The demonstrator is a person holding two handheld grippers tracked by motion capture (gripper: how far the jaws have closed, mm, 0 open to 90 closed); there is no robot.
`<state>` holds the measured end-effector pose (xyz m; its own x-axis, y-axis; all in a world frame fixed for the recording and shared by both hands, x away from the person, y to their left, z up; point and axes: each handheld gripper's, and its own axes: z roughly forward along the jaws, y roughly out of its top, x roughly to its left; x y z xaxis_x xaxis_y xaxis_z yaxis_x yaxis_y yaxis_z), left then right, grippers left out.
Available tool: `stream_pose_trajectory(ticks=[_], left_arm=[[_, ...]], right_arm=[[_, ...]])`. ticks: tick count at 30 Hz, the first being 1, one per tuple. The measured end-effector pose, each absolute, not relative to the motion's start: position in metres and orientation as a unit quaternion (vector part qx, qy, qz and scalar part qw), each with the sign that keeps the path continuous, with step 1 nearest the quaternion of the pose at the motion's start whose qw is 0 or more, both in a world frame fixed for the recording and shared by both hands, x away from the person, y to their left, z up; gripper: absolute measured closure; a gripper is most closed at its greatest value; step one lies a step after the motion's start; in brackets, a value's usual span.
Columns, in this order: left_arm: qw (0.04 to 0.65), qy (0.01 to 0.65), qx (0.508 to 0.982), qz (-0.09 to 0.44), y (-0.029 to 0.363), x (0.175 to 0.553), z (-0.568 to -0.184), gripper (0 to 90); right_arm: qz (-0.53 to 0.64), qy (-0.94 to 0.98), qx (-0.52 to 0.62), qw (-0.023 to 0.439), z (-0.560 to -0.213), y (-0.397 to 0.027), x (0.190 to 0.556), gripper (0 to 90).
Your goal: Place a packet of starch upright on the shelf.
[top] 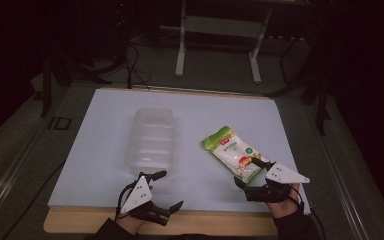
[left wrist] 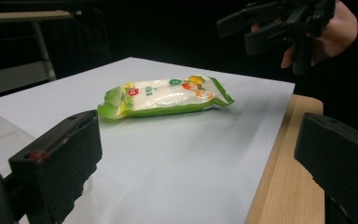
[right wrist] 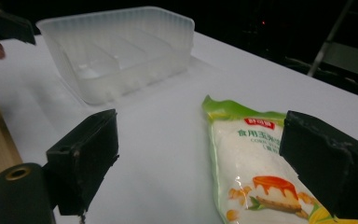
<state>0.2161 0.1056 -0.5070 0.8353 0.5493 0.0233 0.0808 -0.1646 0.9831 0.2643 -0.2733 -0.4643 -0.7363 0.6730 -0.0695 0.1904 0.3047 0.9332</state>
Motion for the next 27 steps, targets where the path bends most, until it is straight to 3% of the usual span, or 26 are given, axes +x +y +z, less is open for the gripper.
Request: stream_pose_trajectory(ticks=[15, 27], left_arm=[[0.629, 0.193, 0.73, 0.187, 0.106, 0.214, -0.505, 1.1], [0.624, 0.189, 0.739, 0.172, 0.102, 0.211, -0.503, 1.1]], right_arm=[[0.549, 0.766, 0.243, 0.229, -0.447, -0.275, 0.249, 11.5], [0.557, 0.752, 0.261, 0.237, -0.417, -0.287, 0.258, 11.6]])
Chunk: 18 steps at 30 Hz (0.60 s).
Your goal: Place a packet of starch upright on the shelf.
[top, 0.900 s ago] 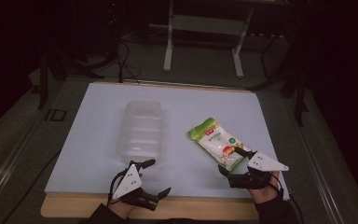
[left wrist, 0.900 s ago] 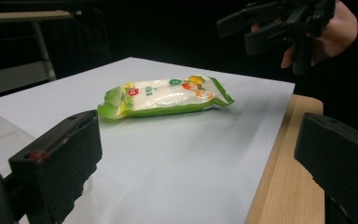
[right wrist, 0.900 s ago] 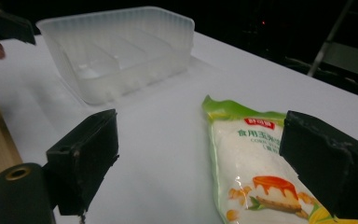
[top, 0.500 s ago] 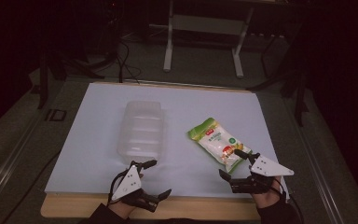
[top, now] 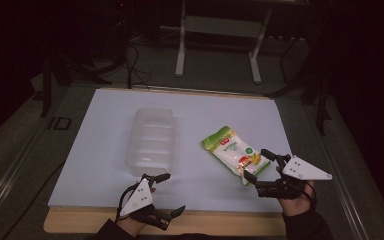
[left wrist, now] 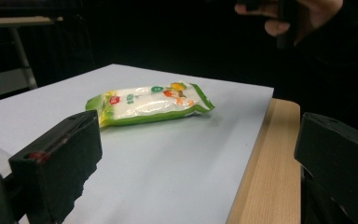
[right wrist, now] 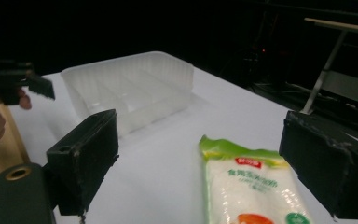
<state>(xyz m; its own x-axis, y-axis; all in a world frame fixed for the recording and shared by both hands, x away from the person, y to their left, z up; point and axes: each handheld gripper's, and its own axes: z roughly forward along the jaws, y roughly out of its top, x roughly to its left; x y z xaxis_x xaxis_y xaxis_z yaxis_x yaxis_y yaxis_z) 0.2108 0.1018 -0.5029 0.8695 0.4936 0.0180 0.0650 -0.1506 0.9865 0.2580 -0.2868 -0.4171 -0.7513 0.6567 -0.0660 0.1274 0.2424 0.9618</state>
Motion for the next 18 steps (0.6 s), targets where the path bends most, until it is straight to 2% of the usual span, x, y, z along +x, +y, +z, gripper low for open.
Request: stream_pose_trajectory(ticks=[9, 13, 15, 17, 18], left_arm=[[0.622, 0.19, 0.741, 0.168, 0.101, 0.209, -0.502, 1.1], [0.619, 0.189, 0.743, 0.17, 0.101, 0.209, -0.502, 1.1], [0.618, 0.19, 0.743, 0.171, 0.1, 0.21, -0.502, 1.1], [0.618, 0.191, 0.743, 0.171, 0.1, 0.21, -0.503, 1.0], [0.617, 0.19, 0.744, 0.172, 0.101, 0.21, -0.503, 1.1]], right_arm=[[0.552, 0.749, 0.247, 0.271, -0.4, -0.293, 0.276, 11.6], [0.556, 0.748, 0.259, 0.256, -0.398, -0.294, 0.29, 10.3], [0.544, 0.75, 0.265, 0.269, -0.398, -0.291, 0.295, 10.3], [0.556, 0.746, 0.271, 0.247, -0.396, -0.292, 0.302, 10.3], [0.556, 0.744, 0.275, 0.25, -0.396, -0.292, 0.305, 10.3]])
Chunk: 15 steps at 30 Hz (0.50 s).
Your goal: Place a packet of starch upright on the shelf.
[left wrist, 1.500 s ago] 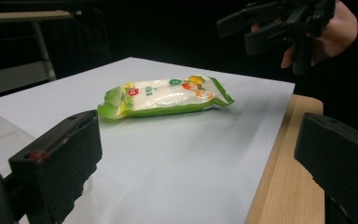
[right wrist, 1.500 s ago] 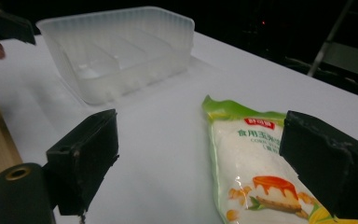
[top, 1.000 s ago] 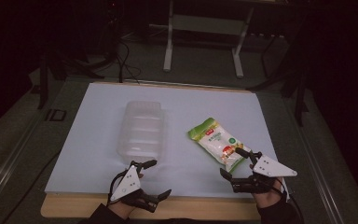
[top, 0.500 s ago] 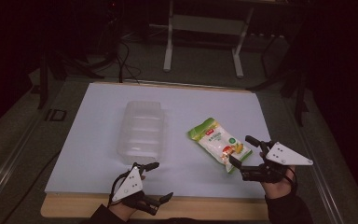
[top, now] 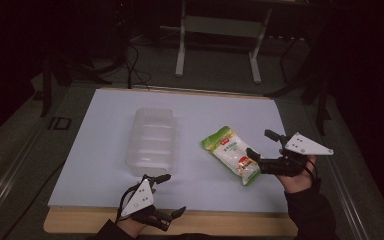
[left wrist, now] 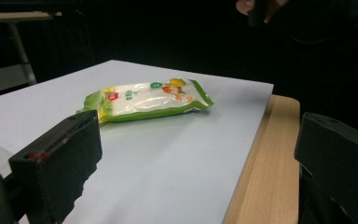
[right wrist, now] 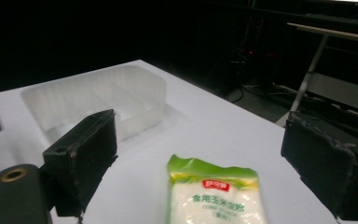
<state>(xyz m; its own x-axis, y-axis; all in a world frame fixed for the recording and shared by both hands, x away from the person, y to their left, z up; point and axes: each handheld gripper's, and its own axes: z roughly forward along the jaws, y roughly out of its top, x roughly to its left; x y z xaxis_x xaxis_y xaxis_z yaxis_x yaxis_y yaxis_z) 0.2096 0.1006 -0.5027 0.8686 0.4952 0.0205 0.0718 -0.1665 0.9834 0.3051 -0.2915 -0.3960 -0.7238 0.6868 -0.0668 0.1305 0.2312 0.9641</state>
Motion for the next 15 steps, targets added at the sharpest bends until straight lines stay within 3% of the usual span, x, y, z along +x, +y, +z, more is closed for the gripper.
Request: stream_pose_trajectory(ticks=[15], left_arm=[[0.614, 0.193, 0.745, 0.173, 0.101, 0.21, -0.504, 1.1]], right_arm=[[0.535, 0.773, 0.269, 0.208, -0.401, -0.287, 0.359, 13.9]])
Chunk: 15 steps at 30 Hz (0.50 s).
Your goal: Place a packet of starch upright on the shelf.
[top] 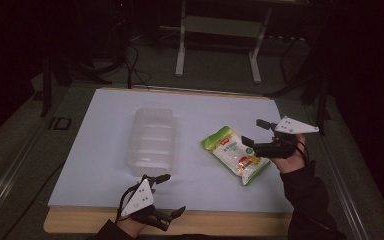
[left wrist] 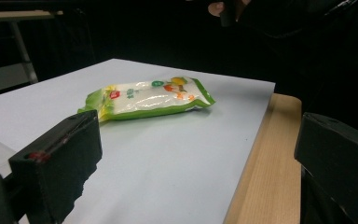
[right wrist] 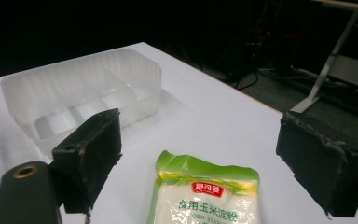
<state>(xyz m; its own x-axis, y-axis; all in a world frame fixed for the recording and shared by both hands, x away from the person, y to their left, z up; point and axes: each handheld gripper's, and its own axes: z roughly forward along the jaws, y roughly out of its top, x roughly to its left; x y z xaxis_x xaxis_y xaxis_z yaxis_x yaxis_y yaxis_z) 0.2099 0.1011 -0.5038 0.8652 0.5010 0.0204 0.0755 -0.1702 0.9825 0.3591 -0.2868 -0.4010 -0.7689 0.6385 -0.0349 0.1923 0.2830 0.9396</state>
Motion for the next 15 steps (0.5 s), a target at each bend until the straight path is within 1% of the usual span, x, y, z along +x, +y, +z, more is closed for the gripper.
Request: stream_pose_trajectory(ticks=[2, 3, 5, 15], left_arm=[[0.614, 0.194, 0.746, 0.173, 0.101, 0.21, -0.504, 1.1], [0.613, 0.194, 0.746, 0.173, 0.101, 0.21, -0.504, 1.0], [0.614, 0.194, 0.746, 0.172, 0.101, 0.21, -0.504, 1.1], [0.61, 0.194, 0.747, 0.18, 0.101, 0.21, -0.505, 1.0]], right_arm=[[0.532, 0.775, 0.271, 0.209, -0.403, -0.286, 0.365, 14.3], [0.531, 0.777, 0.271, 0.201, -0.405, -0.285, 0.367, 14.4], [0.528, 0.778, 0.272, 0.206, -0.407, -0.284, 0.371, 14.6], [0.514, 0.792, 0.275, 0.181, -0.423, -0.277, 0.397, 15.0]])
